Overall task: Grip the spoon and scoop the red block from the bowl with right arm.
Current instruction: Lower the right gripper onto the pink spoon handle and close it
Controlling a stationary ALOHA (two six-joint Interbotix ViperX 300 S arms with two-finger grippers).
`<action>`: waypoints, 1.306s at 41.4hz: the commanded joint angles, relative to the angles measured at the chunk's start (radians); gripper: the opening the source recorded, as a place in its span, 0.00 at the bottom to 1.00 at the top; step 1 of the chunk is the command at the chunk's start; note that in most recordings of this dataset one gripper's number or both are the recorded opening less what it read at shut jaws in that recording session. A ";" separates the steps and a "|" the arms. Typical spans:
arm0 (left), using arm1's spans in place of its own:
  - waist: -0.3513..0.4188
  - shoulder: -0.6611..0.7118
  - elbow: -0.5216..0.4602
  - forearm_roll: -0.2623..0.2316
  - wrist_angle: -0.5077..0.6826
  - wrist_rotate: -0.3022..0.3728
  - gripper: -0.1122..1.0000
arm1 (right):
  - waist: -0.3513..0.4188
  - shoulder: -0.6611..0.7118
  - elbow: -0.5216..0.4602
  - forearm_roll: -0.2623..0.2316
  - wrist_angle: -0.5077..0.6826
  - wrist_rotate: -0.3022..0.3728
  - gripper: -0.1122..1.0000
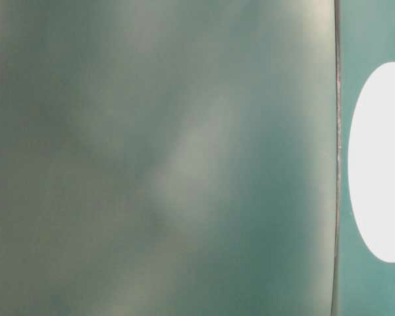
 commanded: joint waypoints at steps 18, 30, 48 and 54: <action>0.003 0.011 -0.023 0.002 -0.008 0.003 0.13 | 0.009 0.021 -0.003 -0.018 -0.041 0.000 0.49; 0.003 0.011 -0.023 0.002 -0.008 0.003 0.13 | 0.011 0.046 0.000 -0.020 -0.044 -0.009 0.49; 0.003 0.011 -0.023 0.002 -0.005 0.003 0.13 | 0.011 0.058 0.002 -0.025 -0.072 -0.009 0.49; 0.003 0.009 -0.023 0.002 -0.005 0.003 0.13 | 0.009 0.060 0.002 -0.025 -0.067 -0.009 0.49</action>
